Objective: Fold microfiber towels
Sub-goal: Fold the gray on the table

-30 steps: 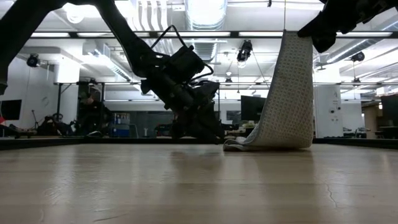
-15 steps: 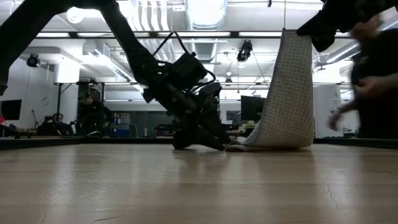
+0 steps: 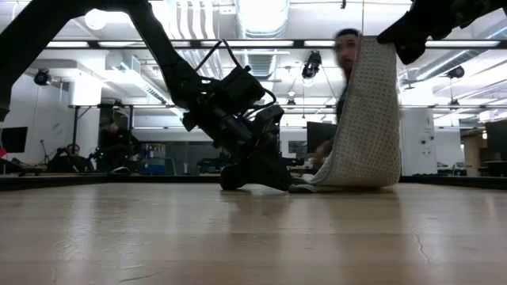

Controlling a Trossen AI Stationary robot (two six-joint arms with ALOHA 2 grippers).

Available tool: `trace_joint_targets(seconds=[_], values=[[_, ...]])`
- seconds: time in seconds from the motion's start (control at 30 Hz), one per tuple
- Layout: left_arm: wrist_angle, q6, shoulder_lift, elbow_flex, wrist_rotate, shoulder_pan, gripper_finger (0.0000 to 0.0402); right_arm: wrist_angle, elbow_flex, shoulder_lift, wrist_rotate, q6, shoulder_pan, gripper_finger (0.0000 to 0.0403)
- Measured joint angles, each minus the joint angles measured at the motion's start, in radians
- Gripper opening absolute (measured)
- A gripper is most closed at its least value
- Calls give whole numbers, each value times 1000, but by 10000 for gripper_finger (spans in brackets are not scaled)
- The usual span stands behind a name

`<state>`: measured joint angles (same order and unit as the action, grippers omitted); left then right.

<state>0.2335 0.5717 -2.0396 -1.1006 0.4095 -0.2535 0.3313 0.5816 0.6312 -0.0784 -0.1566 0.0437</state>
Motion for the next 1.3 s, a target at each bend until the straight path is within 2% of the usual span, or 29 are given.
trace_joint_targets(seconds=[0.1, 0.17, 0.3, 0.43, 0.8, 1.03, 1.17, 1.3], values=[[-3, -28, 0, 1, 0, 0, 27, -1, 0, 0, 0, 0, 0, 8], [-5, -42, -1, 1, 0, 1, 9, -1, 0, 0, 0, 0, 0, 8], [-2, -41, -1, 1, -11, 0, 11, -1, 0, 0, 0, 0, 0, 8], [-2, -29, -2, -2, -82, 2, 19, -1, 0, 0, 0, 0, 0, 8], [-12, -47, -5, -89, -70, 7, 83, 1, 0, 0, 0, 4, 0, 8], [-172, -81, -4, -123, -96, 8, 148, 2, 0, 0, 0, 4, 0, 8], [-197, -82, -1, -124, -101, 8, 182, 2, 0, 0, 0, 15, 0, 8], [-196, -125, -1, -124, -89, 8, 198, 2, 0, 0, 0, 18, 0, 8]])
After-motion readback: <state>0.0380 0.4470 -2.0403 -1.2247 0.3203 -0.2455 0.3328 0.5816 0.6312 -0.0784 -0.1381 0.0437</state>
